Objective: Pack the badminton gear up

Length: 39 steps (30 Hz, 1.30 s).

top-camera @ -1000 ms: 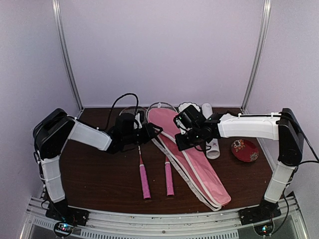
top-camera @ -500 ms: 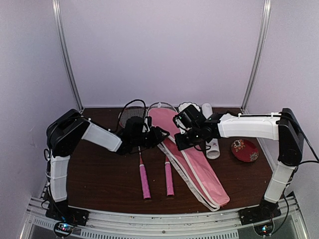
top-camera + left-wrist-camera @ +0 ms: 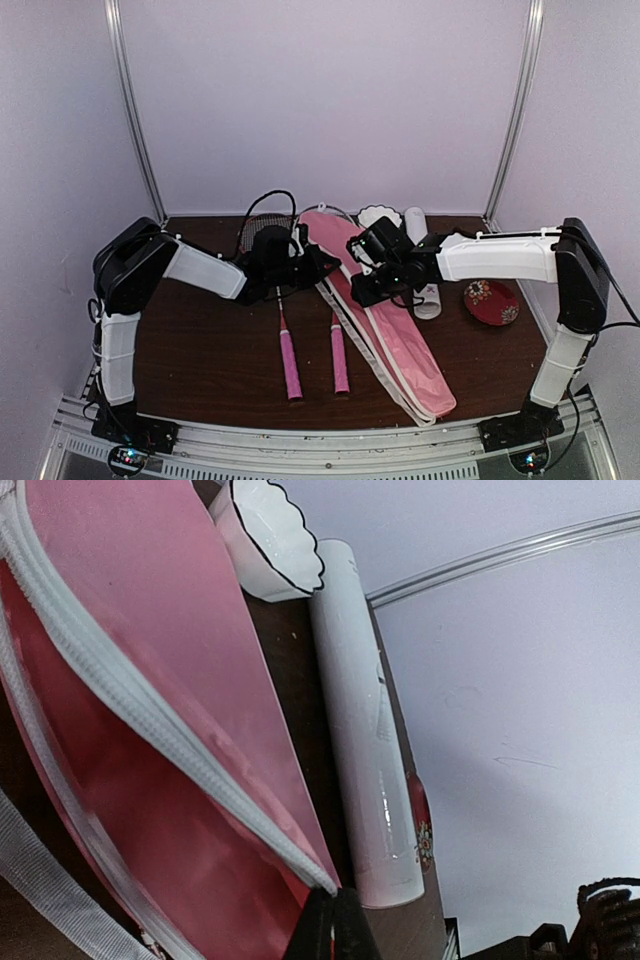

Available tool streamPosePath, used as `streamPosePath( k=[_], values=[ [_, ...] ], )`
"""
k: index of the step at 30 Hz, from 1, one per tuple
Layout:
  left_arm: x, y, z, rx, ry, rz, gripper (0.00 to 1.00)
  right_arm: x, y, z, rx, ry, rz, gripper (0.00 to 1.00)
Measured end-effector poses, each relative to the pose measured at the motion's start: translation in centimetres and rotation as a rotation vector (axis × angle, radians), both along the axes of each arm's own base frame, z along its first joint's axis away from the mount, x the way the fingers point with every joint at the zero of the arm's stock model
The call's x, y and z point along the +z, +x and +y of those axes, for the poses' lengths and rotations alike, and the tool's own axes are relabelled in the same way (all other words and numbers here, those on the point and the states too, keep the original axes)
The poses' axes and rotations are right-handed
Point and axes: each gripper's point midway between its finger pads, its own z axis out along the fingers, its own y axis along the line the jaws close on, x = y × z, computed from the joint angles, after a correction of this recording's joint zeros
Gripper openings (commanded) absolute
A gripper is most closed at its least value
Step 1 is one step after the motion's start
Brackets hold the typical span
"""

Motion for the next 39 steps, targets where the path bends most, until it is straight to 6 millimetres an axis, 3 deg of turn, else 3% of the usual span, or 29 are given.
streamPosePath(
  k=[6, 12, 15, 19, 22, 26, 28, 31, 35, 37, 39],
  values=[
    [0.0, 0.0, 0.0, 0.001, 0.002, 0.001, 0.0, -0.2, -0.1, 0.2, -0.001, -0.015, -0.015, 0.44],
    [-0.3, -0.1, 0.1, -0.001, 0.012, 0.006, 0.0, -2.0, -0.2, -0.3, -0.015, -0.111, -0.029, 0.39],
    [-0.3, -0.1, 0.1, -0.003, 0.016, 0.002, 0.0, -2.6, -0.2, -0.6, -0.019, -0.156, -0.031, 0.32],
    [-0.3, -0.1, 0.1, -0.009, 0.035, -0.003, 0.0, -2.8, -0.1, -0.8, -0.027, -0.184, -0.038, 0.03],
    [-0.2, -0.2, 0.2, -0.013, 0.057, -0.009, 0.01, -2.5, 0.1, -1.0, -0.037, -0.193, -0.045, 0.0],
    [0.1, -0.2, 1.1, -0.015, 0.114, -0.026, 0.26, -2.0, 0.3, -0.8, -0.042, -0.183, -0.049, 0.0],
    [0.8, -0.1, 1.9, -0.009, 0.155, -0.046, 0.4, -1.7, 0.3, -0.7, -0.048, -0.166, -0.046, 0.0],
    [3.0, 0.0, 4.2, 0.024, 0.213, -0.097, 0.51, -0.8, 0.5, -0.7, -0.063, -0.114, -0.028, 0.0],
    [7.2, 0.2, 9.1, 0.122, 0.252, -0.181, 0.49, 1.1, 1.4, -1.1, -0.106, -0.015, -0.018, 0.0],
    [8.3, 0.4, 11.3, 0.167, 0.271, -0.211, 0.48, 2.3, 1.8, -1.4, -0.124, 0.045, -0.018, 0.0],
    [8.1, 0.6, 12.9, 0.194, 0.297, -0.22, 0.47, 3.3, 2.0, -1.8, -0.139, 0.094, -0.02, 0.0]
  ],
)
